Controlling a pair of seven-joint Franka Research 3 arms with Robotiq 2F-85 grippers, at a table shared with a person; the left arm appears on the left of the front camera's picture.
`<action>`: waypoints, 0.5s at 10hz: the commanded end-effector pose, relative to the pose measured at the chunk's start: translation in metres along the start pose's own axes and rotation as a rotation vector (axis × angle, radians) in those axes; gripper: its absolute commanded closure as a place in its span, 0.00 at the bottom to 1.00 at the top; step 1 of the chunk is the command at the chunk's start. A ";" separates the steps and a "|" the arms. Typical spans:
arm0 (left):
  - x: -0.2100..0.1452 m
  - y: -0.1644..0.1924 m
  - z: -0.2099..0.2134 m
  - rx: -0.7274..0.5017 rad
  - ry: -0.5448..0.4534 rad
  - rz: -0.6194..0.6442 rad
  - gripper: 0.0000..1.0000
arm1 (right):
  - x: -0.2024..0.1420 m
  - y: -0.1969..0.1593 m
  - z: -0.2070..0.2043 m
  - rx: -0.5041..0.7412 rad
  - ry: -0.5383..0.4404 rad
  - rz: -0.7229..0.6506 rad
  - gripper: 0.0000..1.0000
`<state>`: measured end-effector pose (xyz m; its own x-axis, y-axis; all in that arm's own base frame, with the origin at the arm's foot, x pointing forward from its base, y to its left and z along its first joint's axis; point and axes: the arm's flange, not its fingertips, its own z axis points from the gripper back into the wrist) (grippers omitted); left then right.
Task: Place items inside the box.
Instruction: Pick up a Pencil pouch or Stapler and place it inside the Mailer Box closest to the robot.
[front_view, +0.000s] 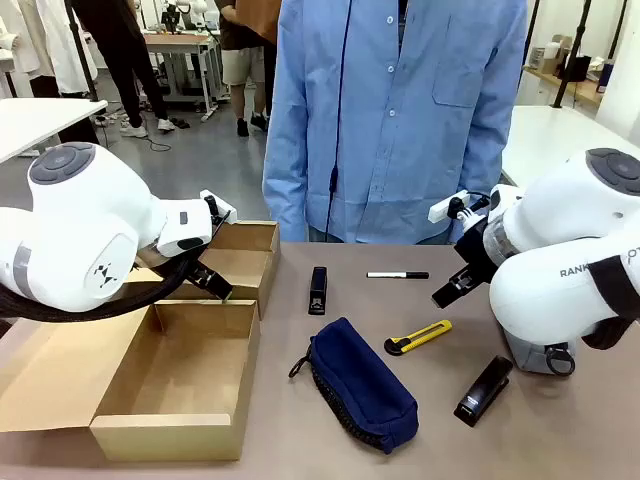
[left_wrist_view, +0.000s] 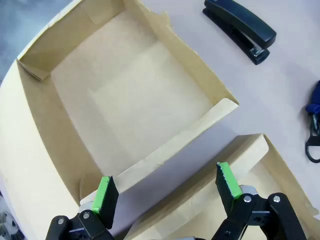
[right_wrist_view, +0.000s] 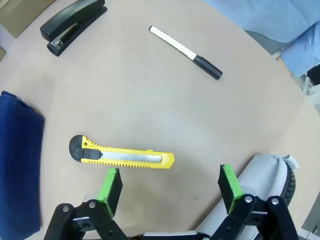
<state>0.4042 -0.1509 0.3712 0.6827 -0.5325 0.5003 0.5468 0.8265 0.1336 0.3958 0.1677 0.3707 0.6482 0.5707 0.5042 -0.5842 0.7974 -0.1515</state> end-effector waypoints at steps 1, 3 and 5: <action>0.000 0.000 0.000 0.000 0.000 0.000 0.00 | 0.000 0.000 0.000 0.000 0.000 0.000 0.00; 0.000 0.000 0.000 0.000 0.000 0.000 0.00 | 0.000 0.000 0.000 0.000 0.000 0.000 0.00; 0.000 0.000 0.000 0.000 0.000 0.000 0.00 | 0.000 0.000 0.000 0.000 0.000 0.000 0.00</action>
<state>0.4043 -0.1509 0.3712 0.6828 -0.5324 0.5003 0.5467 0.8266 0.1336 0.3958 0.1677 0.3707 0.6478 0.5712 0.5040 -0.5845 0.7970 -0.1521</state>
